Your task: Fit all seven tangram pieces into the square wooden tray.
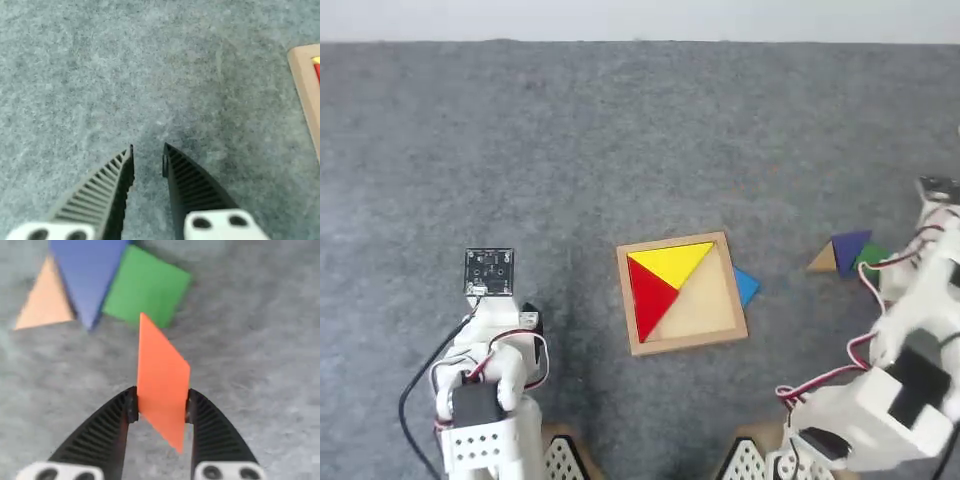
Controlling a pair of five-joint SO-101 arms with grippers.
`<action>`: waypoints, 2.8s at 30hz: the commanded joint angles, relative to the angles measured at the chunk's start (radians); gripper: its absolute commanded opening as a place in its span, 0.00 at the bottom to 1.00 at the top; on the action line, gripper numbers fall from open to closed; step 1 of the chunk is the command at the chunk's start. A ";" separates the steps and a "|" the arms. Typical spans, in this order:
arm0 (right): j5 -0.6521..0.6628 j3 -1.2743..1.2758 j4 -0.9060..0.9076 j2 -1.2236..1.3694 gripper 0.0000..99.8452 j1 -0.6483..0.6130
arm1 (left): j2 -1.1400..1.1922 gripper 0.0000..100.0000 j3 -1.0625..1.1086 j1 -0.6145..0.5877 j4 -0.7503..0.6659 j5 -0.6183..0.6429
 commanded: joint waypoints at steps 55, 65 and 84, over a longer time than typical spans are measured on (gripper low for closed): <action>-0.087 0.336 -0.303 -0.320 0.25 -0.036 | -0.020 0.09 -0.013 -0.005 0.003 -0.002; -0.091 0.463 -0.464 -0.303 0.25 0.031 | -0.020 0.09 -0.013 -0.005 0.003 -0.002; -0.084 0.359 -0.481 -0.070 0.25 -0.122 | -0.020 0.09 -0.013 -0.005 0.003 -0.002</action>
